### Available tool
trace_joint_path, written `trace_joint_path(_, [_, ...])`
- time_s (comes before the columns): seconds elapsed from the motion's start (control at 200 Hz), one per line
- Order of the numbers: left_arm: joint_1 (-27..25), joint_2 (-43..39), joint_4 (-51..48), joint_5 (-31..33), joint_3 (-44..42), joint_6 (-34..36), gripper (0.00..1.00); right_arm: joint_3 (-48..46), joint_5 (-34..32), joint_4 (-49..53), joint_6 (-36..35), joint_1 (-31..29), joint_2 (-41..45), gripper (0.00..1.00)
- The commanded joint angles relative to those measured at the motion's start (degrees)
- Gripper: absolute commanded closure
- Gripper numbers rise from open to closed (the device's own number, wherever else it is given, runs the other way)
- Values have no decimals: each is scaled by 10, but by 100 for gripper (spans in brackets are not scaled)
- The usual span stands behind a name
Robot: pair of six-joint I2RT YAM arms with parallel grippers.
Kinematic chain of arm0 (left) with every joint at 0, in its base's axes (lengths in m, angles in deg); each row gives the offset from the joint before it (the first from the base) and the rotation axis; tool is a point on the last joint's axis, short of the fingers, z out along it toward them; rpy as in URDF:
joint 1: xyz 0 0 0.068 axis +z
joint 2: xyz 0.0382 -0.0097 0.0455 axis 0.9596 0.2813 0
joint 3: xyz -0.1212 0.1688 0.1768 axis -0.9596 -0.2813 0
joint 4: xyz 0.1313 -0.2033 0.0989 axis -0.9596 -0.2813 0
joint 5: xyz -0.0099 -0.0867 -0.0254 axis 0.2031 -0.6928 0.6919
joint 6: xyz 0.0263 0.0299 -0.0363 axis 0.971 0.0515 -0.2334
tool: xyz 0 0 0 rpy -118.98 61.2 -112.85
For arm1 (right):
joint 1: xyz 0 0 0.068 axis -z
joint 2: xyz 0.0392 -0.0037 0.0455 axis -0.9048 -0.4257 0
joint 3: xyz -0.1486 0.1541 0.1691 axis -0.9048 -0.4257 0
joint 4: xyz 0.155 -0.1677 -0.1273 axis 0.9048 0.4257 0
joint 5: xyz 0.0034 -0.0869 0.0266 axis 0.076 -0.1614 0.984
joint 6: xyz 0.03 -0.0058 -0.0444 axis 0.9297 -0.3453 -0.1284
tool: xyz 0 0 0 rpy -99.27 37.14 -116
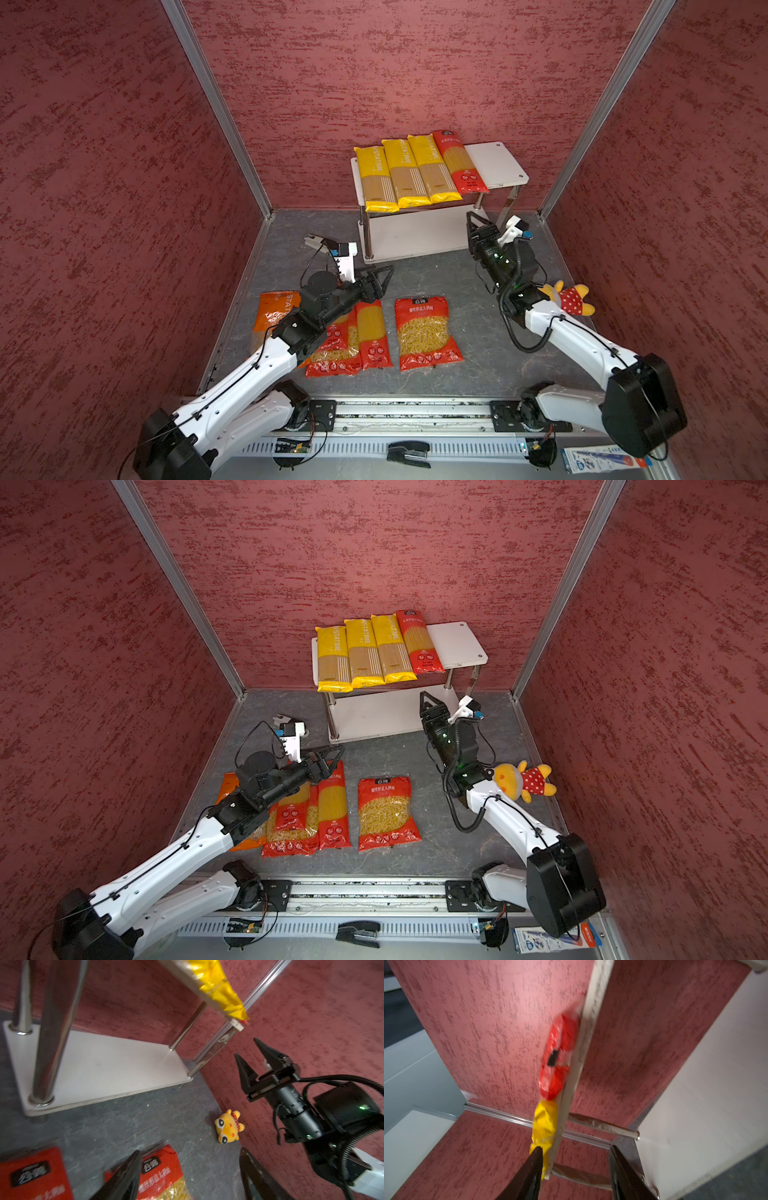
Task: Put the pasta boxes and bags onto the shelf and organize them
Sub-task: 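Withdraw the right gripper and lower both grippers to the next red spaghetti bag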
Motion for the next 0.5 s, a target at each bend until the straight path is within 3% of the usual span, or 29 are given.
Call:
trace_joint_path(0.0, [13,-8,-162,75,-3,5,27,-33,1,61,-53,-54,6,50])
trace_joint_path(0.185, [54,-22,-261,77,-21,-14,27,-53,17,77,-89,-136,-55,52])
trace_joint_path(0.326, [85,-26,-252,51,-39,-26,27,-7,64,101,-107,-180,-160,55])
trace_joint_path(0.496, [86,19,-220,24,-30,-31,28,63,103,102,-131,-225,-267,56])
